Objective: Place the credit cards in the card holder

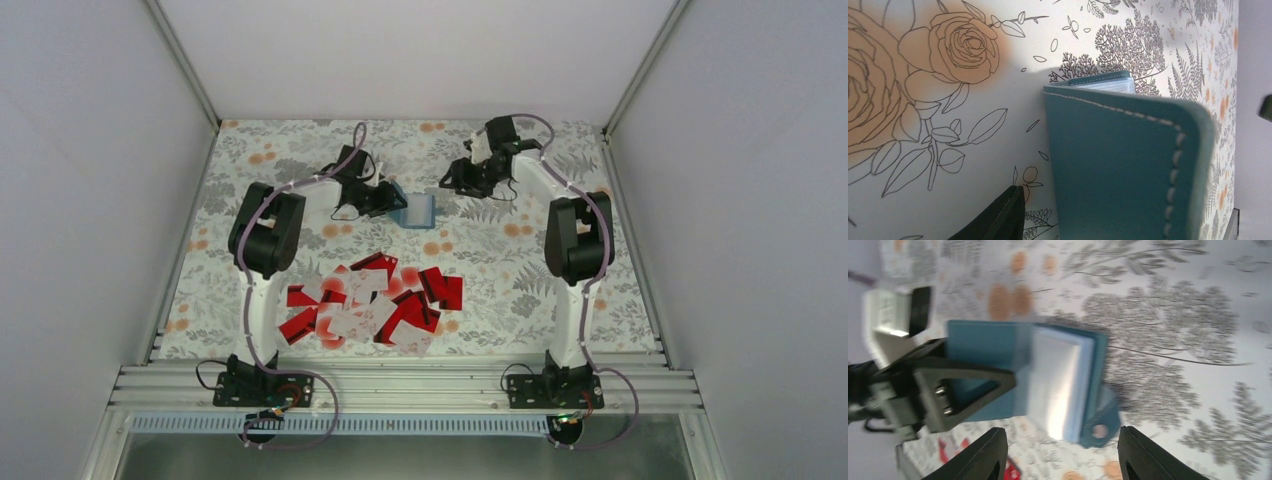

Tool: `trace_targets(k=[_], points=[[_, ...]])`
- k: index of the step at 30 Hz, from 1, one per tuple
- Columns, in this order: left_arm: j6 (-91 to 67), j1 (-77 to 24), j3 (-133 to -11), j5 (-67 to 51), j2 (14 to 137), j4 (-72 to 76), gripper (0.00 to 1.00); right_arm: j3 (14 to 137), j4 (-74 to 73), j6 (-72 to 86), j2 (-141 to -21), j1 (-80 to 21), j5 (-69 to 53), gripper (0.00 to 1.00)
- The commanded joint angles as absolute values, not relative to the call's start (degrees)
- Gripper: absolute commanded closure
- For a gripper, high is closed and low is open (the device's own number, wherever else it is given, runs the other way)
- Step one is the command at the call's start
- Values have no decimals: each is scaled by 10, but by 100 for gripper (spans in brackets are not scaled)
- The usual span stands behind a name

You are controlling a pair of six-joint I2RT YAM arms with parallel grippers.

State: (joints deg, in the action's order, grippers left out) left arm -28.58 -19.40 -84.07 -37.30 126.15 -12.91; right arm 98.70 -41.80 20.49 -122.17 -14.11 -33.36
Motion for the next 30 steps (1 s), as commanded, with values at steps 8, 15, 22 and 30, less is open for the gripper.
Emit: trace_targets(k=[8, 15, 22, 30], points=[[-285, -186, -835, -332, 1187, -162, 55, 992, -372, 183, -1216, -181, -507, 47], [-269, -182, -810, -258, 1138, -189, 58, 1012, -311, 235, -1272, -190, -630, 52], [-241, -183, -768, -212, 1072, -220, 58, 1072, -316, 256, -1334, -214, -634, 60], [-203, -182, -695, -150, 967, -280, 58, 1093, -311, 274, -1361, -238, -620, 64]])
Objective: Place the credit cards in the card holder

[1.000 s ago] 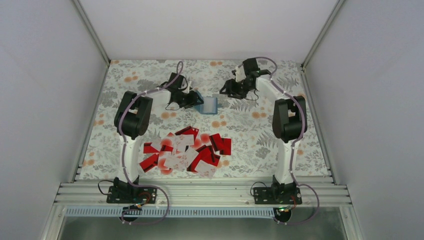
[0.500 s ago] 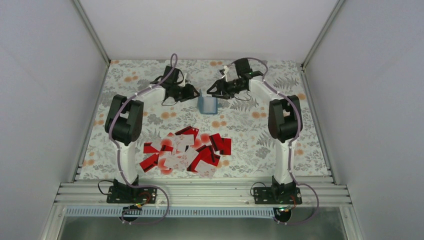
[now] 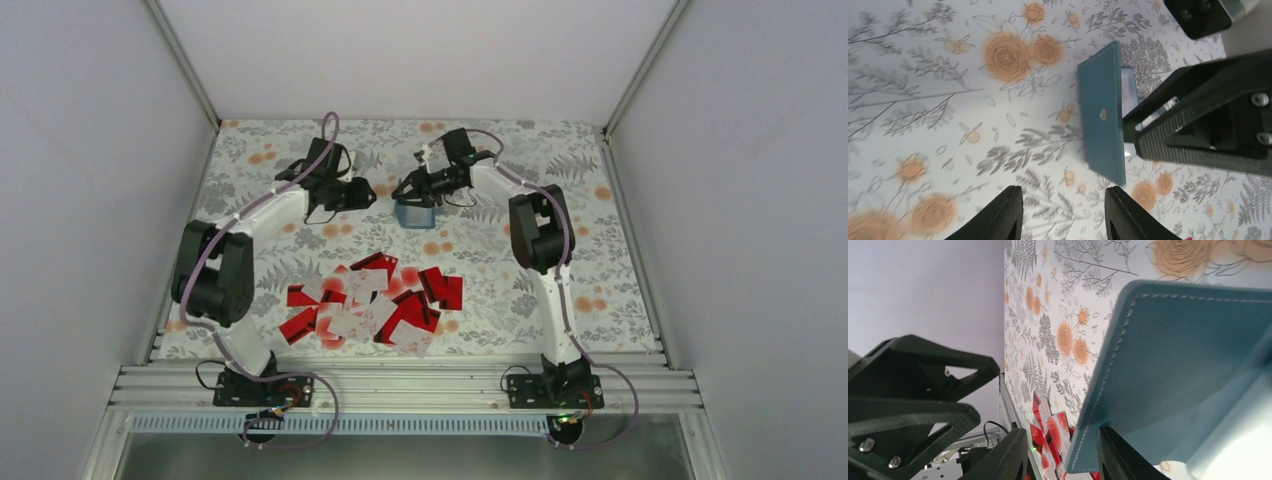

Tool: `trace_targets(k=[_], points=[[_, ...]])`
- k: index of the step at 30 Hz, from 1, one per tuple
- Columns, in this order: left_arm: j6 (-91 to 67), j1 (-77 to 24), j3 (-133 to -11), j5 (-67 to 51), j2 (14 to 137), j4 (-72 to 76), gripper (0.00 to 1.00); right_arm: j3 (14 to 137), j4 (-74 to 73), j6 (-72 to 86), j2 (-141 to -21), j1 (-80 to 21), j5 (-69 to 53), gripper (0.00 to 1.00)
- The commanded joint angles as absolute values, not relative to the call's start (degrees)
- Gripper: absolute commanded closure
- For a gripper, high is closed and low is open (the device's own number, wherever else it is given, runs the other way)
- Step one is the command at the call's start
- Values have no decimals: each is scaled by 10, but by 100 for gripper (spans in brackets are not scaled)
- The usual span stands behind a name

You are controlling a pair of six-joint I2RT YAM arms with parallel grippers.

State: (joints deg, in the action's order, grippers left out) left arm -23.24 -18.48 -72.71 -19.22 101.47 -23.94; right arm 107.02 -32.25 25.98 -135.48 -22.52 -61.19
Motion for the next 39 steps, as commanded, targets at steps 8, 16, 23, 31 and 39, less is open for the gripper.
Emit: trace_targets(k=[8, 16, 23, 31, 39], points=[[-208, -184, -601, -123, 854, -310, 58, 1156, -328, 280, -1409, -245, -603, 65], [-205, -197, -543, -107, 771, -350, 52, 1186, -366, 244, -1403, -247, -571, 60], [-219, -207, -514, -86, 712, -376, 42, 1188, -406, 183, -1343, -248, -507, 53], [-209, -207, -540, -4, 647, -429, 0, 1175, -416, 123, -1195, -250, -377, 25], [-263, -206, -547, 47, 610, -489, 0, 1085, -404, 121, -1033, -262, -289, 11]])
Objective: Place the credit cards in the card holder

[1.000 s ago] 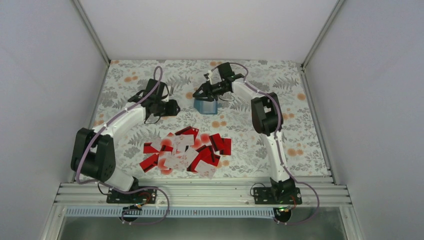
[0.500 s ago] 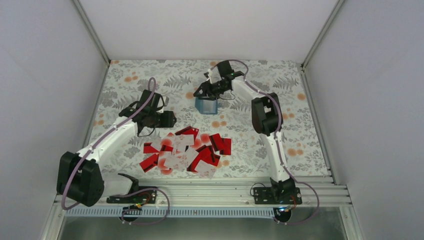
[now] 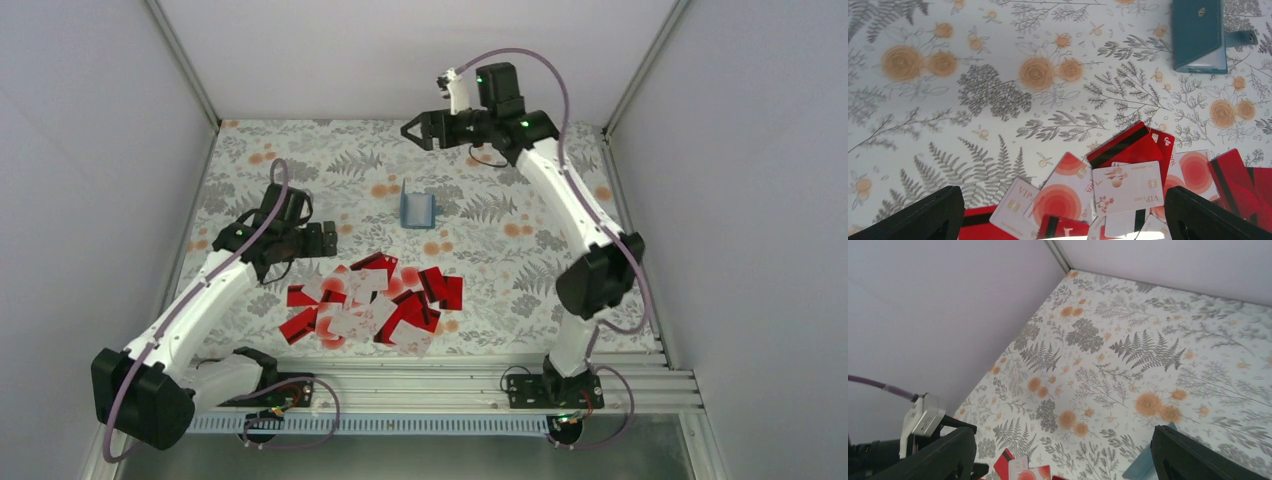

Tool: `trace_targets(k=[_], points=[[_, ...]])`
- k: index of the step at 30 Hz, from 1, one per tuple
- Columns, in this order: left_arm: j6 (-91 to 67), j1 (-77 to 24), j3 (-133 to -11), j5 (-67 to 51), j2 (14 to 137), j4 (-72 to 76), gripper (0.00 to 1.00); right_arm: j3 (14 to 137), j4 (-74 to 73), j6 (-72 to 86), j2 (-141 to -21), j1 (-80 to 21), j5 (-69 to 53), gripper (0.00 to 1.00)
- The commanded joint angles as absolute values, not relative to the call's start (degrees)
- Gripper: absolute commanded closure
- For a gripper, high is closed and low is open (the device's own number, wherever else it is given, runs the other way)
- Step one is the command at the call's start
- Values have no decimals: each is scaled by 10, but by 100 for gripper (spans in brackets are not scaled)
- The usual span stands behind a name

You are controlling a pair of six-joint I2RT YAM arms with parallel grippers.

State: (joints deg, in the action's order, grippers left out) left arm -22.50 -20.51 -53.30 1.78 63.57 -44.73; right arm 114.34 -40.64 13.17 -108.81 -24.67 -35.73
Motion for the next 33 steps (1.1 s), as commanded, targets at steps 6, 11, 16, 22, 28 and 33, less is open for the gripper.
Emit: trace_targets(k=[6, 11, 16, 22, 28, 33], points=[[-371, -203, -528, -26, 579, -535, 0, 931, -322, 185, -858, -265, -214, 1], [-478, -206, -538, -20, 551, -626, 0, 786, -243, 277, -741, -251, -185, 1], [-509, -209, -552, -7, 527, -702, 0, 733, -261, 223, -732, -251, -319, 1], [-512, -209, -487, -42, 465, -707, 11, 716, -353, 115, -733, -338, -310, 1], [-487, -209, -382, -128, 456, -620, 43, 678, -358, 73, -792, -496, -183, 1], [-435, -208, -325, -151, 476, -547, 55, 659, -321, -19, -864, -629, -92, 1]])
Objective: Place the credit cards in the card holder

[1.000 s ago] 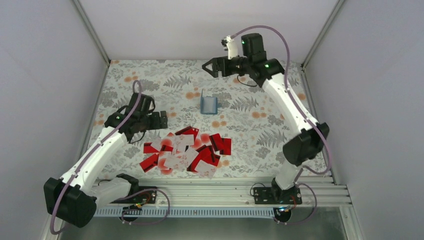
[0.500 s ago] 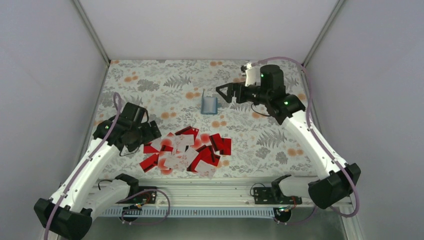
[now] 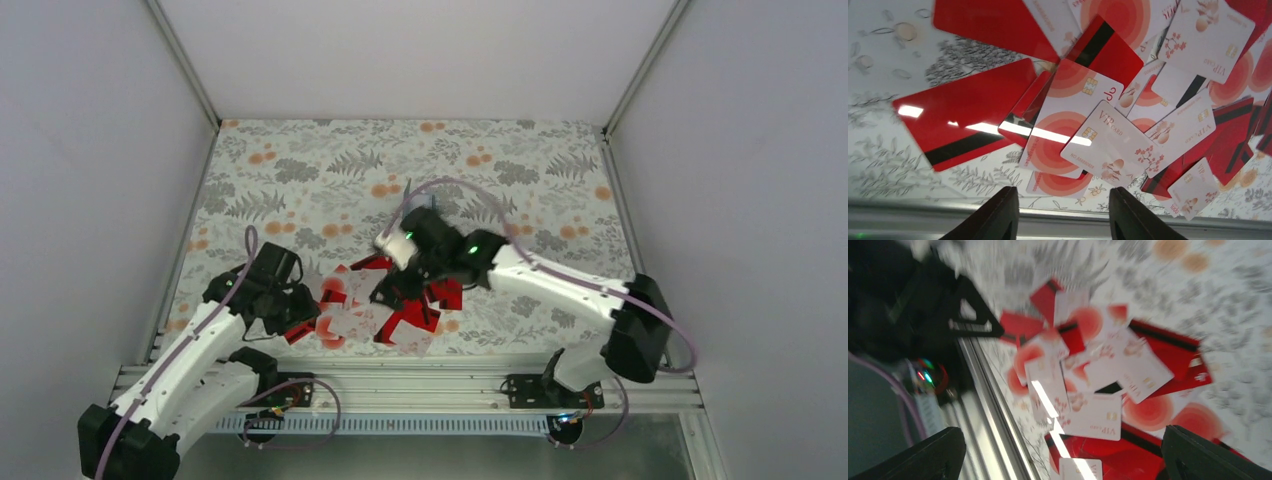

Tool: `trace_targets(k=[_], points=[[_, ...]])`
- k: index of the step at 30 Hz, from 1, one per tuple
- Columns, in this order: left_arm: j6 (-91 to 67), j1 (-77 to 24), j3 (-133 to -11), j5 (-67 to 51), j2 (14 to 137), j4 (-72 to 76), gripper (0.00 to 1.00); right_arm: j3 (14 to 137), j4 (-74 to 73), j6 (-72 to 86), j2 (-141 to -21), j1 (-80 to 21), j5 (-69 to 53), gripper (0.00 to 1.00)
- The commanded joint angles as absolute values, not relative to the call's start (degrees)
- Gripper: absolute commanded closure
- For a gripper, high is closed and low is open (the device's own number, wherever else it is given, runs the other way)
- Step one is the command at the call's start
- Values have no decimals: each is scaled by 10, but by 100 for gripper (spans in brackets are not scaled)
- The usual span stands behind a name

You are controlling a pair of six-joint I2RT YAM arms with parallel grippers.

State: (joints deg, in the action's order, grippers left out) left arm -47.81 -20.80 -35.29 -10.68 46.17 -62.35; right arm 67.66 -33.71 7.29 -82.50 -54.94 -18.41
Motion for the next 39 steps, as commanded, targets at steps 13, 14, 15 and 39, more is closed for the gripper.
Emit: trace_targets(k=[13, 14, 15, 39], points=[[-371, -187, -302, -224, 617, -426, 85, 658, -184, -105, -1004, -712, -12, 1], [-373, -183, -300, -227, 623, -421, 86, 656, -165, -107, -1013, -714, -9, 1], [-374, -180, -298, -232, 629, -414, 87, 655, -151, -109, -1021, -714, -5, 2], [-368, -149, -274, -243, 645, -416, 89, 633, -37, -146, -1122, -730, -10, 1]])
